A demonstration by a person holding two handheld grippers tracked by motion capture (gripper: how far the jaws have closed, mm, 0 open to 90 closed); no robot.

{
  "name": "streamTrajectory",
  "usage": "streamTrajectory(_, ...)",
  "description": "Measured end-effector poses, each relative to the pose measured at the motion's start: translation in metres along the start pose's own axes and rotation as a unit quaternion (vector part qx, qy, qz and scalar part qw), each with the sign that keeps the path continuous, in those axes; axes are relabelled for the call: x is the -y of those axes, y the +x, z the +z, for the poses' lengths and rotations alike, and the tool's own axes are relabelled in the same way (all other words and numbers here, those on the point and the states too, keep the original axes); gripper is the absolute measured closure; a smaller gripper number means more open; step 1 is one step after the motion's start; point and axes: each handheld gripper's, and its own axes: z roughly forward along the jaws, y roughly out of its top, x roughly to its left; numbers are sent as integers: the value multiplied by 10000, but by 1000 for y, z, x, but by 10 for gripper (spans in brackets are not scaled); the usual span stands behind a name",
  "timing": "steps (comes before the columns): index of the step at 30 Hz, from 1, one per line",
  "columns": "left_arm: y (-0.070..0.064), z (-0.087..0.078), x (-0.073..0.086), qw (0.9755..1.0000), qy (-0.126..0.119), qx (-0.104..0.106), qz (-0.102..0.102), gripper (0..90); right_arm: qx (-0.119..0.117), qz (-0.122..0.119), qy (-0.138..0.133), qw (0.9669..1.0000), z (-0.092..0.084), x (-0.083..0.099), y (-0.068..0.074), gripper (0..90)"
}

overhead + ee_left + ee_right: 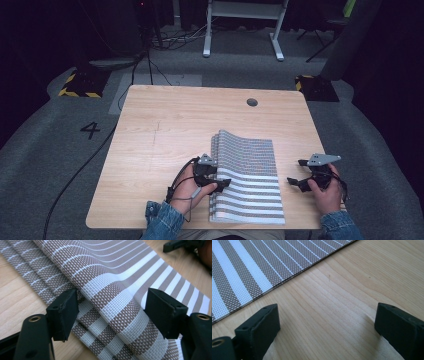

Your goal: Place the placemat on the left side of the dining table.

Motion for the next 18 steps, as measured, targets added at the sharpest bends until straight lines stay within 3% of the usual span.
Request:
streamTrajectory(3, -1, 4, -1, 9998, 167, -51, 122, 255, 4, -3, 2, 10000, 0, 0, 0, 60)
streamTrajectory(5, -2, 13, 0, 9993, 224, 257, 139, 278, 4, 3, 16, 10000, 0, 0, 0, 57)
streamTrajectory(7, -4, 18, 0, 9989, 294, 232, 271, 340, 2, -8, 6, 10000, 1, 0, 0, 56)
streamTrajectory(9, -4, 19, -1, 9991, 277, 195, 252, 453, 0, -12, 10, 10000, 1, 0, 0, 56)
streamTrajectory(10, -5, 18, -3, 9992, 308, 136, 232, 453, 2, -11, 10, 10000, 1, 0, 0, 56)
streamTrajectory(12, -9, 17, -5, 9987, 422, 180, 220, 675, 2, -10, 8, 10000, 1, -1, 0, 56)
streamTrajectory(15, -11, 16, -6, 9985, 428, 140, 312, 799, 2, -18, 11, 10000, 1, 0, 0, 56)
streamTrajectory(16, -13, 15, -7, 9986, 370, 198, 326, 799, 2, -14, 12, 10000, 1, 0, 0, 56)
streamTrajectory(18, -17, 10, -9, 9984, 190, 230, 473, 883, 7, -12, 11, 10000, 1, -1, 0, 56)
